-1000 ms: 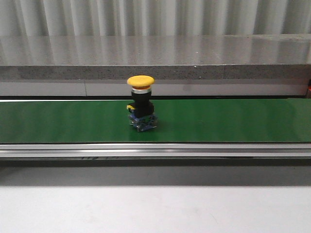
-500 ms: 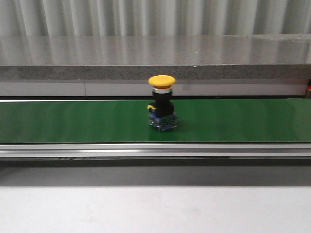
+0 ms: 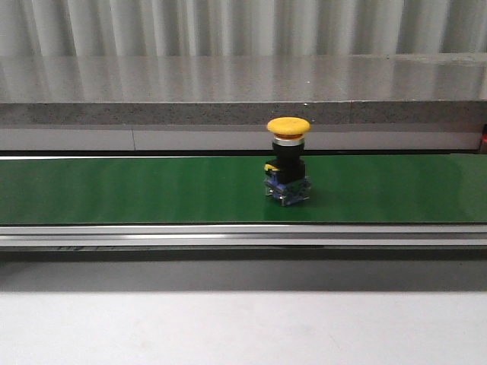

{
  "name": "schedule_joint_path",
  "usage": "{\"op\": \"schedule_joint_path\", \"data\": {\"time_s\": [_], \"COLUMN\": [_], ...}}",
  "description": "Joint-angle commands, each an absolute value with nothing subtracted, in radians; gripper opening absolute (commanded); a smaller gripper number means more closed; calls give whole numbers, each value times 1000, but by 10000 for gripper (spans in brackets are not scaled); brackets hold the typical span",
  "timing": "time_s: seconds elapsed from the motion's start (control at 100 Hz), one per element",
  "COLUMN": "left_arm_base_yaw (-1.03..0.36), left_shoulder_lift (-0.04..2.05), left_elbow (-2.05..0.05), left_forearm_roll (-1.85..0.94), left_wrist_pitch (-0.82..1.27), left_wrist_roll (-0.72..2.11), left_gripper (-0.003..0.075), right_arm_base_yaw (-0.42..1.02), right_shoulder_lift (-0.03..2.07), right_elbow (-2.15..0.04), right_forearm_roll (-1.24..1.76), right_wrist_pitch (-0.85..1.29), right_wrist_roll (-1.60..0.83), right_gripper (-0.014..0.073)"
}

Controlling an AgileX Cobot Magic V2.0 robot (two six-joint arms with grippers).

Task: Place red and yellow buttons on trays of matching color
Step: 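Lower the red button into the red tray and open the right gripper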

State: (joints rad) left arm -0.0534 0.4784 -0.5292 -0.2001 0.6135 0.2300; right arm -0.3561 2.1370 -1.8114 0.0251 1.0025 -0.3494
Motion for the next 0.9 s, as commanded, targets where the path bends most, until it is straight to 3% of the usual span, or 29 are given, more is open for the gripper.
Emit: {"op": "schedule_joint_path", "data": {"time_s": [0.0,0.15,0.22,0.34,0.41,0.89], "left_arm_base_yaw": [-63,-63,-63,-63,-63,-63], "left_shoulder_lift": [482,482,482,482,482,482], "left_elbow": [-555,-555,-555,-555,-555,-555], "left_forearm_roll": [-213,-213,-213,-213,-213,-213], "left_wrist_pitch": [539,539,539,539,539,539], "left_wrist_roll": [225,225,225,225,225,225], "left_gripper": [-20,-20,-20,-20,-20,-20], "right_arm_base_yaw": [-354,-354,-354,-354,-354,-369], "right_shoulder_lift": [2085,2092,2092,2092,2092,1931], "right_elbow": [-1847,-1847,-1847,-1847,-1847,-1842], "right_forearm_roll": [54,56,56,56,56,116], "right_wrist_pitch": [972,967,966,959,949,981], "right_wrist_roll": [-417,-420,-420,-420,-420,-343], "right_gripper": [132,157,235,445,503,484]}}
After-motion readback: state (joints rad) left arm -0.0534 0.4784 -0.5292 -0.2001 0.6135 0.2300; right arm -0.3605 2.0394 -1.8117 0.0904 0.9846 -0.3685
